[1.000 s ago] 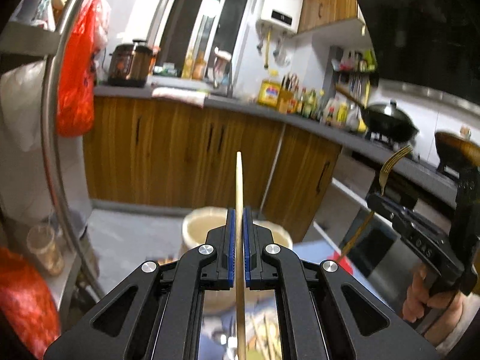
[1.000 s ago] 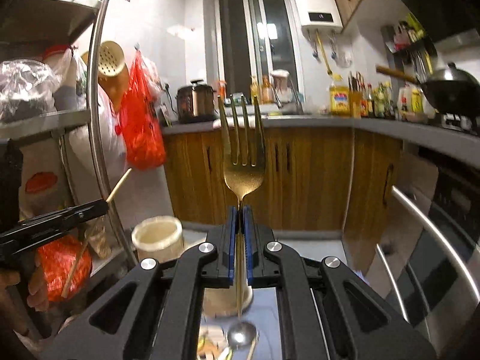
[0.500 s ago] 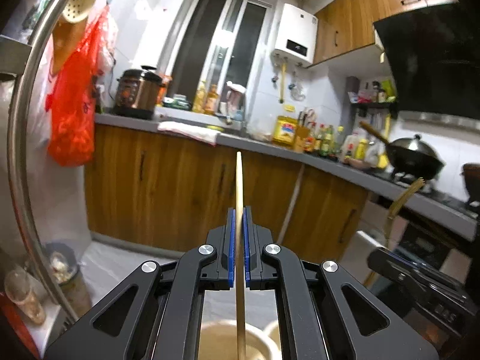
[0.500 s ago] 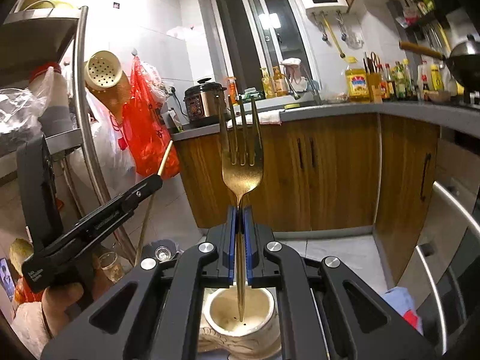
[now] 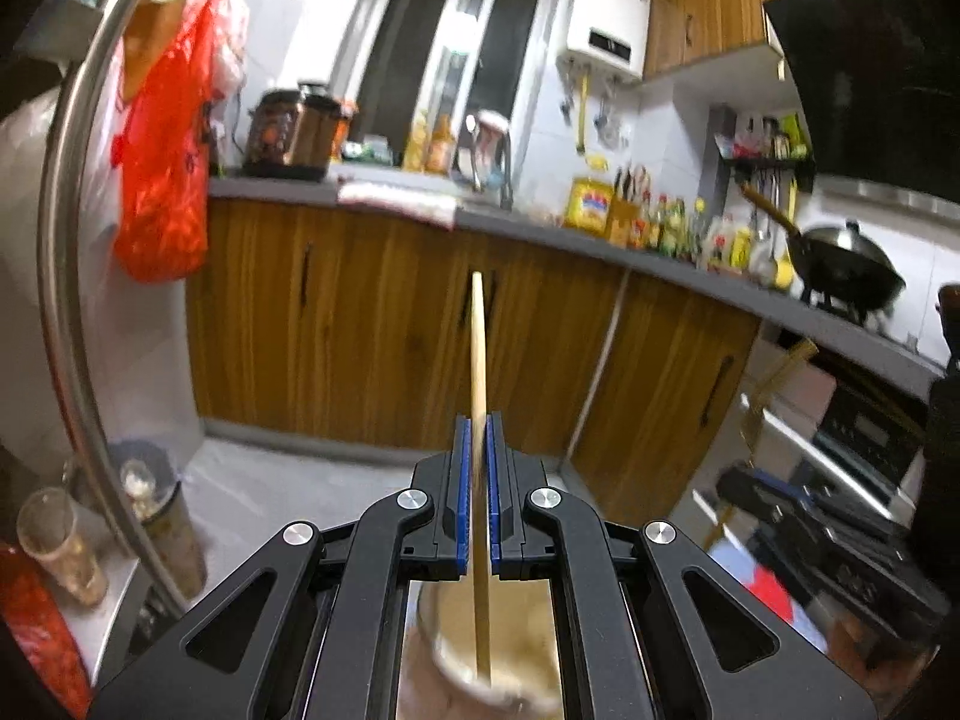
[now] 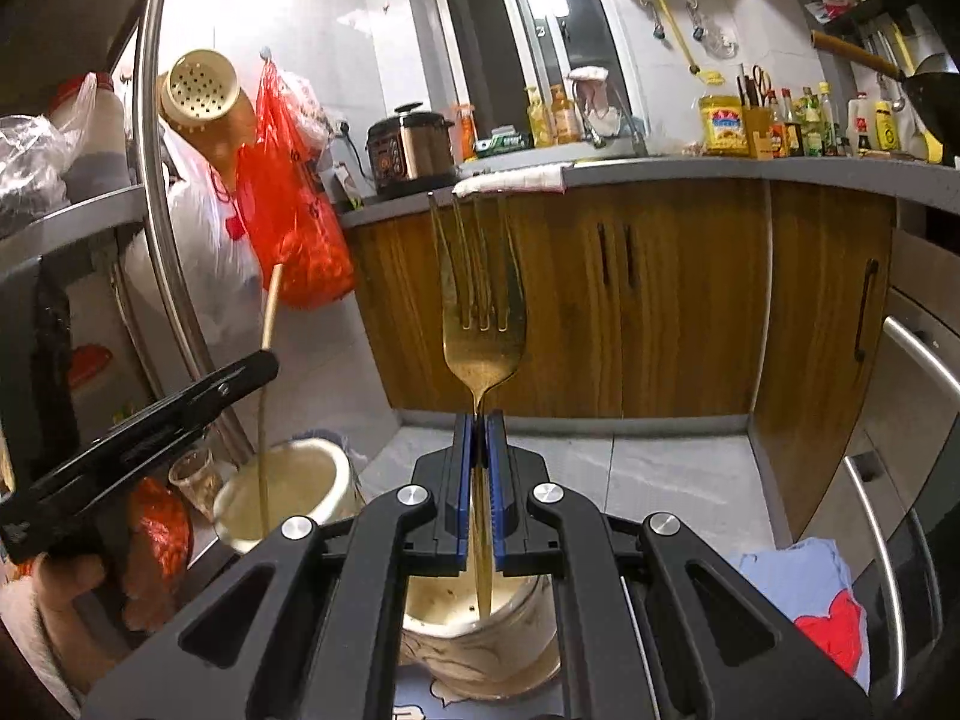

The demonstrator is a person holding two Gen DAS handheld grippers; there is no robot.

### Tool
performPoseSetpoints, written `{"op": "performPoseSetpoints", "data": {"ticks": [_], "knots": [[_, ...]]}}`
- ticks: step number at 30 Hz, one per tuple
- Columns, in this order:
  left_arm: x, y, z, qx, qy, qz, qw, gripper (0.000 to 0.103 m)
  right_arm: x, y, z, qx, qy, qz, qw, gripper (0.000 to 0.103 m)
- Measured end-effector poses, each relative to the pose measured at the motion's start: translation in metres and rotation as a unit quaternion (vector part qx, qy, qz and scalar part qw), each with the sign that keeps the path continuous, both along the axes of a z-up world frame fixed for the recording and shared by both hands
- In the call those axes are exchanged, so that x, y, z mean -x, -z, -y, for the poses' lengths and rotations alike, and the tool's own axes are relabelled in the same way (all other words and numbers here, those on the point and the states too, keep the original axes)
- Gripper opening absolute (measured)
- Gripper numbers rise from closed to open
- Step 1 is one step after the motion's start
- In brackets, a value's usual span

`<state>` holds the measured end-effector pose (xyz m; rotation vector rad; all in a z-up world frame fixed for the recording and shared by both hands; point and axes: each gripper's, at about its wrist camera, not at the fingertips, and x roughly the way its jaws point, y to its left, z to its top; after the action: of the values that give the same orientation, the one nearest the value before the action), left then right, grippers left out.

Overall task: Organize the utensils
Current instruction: 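Lift the gold fork and chopstick and carry both over the ceramic holder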

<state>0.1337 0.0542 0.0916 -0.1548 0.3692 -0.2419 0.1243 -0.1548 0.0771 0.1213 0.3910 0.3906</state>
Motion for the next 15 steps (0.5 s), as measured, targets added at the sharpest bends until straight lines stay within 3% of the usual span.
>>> {"op": "performPoseSetpoints", "data": {"ticks": [7,10,15], "knots": [[0.013,0.012,0.005,-0.053,0.004,-0.023,0.9983,0.006,-0.011,0.015,-0.002,-0.002,-0.006,-0.027,1.0,0.005],[0.014,0.015,0.005,-0.054,0.006,-0.027,0.9981,0.006,-0.016,0.02,-0.001,-0.007,-0.004,-0.035,0.999,0.005],[0.012,0.021,0.0,-0.045,0.003,-0.033,0.9984,0.02,-0.019,0.022,0.0,-0.009,-0.001,-0.036,0.999,0.005]]}}
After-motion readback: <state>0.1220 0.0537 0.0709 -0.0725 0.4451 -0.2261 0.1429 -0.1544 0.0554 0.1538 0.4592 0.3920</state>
